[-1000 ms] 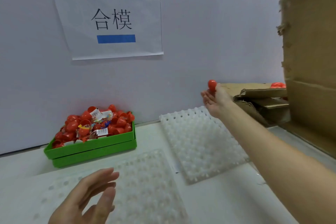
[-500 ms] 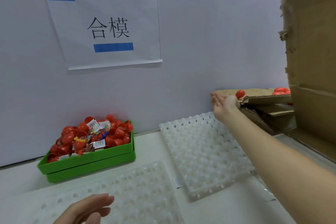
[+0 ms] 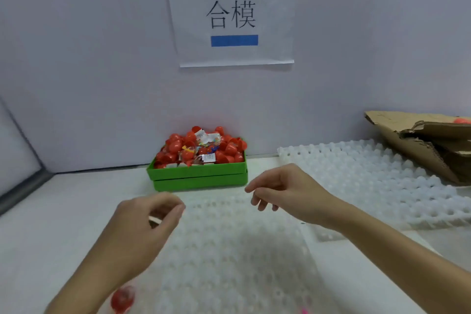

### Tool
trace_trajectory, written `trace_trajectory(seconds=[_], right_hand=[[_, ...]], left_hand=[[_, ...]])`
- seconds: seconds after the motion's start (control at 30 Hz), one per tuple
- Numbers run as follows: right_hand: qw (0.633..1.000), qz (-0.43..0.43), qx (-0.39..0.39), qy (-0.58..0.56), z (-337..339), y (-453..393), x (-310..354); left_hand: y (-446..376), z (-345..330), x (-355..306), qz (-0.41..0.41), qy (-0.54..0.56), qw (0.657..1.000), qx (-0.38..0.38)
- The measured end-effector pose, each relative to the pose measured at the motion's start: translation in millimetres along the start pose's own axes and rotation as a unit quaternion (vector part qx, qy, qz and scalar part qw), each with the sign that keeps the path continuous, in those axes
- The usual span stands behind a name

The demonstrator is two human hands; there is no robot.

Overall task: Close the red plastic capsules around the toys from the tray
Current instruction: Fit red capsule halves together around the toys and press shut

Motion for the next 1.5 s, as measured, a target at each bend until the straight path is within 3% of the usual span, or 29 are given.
trace_trajectory(seconds=[0.1,0.27,0.57,0.83,1.1,1.27,1.4,1.5], right_hand=[[0.994,0.052,0.084,0.054,-45,-2,30],[0.964,0.114,0.201,0.130,-109,-6,51],[0.921,0.174,0.284,0.203,-202,-18,56],[0.892,0.183,0.343,0.230,-216,-26,64],[0.876,0.259,0.282,0.291,-212,-20,79],[0.890,0.271,0.213,0.297,-182,-28,85],[0.913,0.234,0.150,0.298,-128,-27,72],[0.930,0.214,0.088,0.286,-90,-11,61]], left_hand=[[-5,6,19,0.043,-0.008,0.999,-0.011],[5,22,54,0.089,0.072,0.991,-0.071],[8,36,78,0.126,0.070,0.978,-0.153],[7,40,79,0.126,0.077,0.976,-0.162],[8,39,80,0.125,0.083,0.976,-0.157],[8,39,77,0.133,0.132,0.972,-0.139],[12,11,56,0.138,0.204,0.969,-0.023],[23,-20,35,0.112,0.213,0.965,0.110]])
Point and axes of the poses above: each hand's wrist, its own y-axis away from the middle knuckle, its own z-axis out of the back of the hand, x = y × z, the point moved 6 cm from there along -y, towards the middle knuckle, and after that the axes turned 15 degrees about z, right-handed, at the moved point
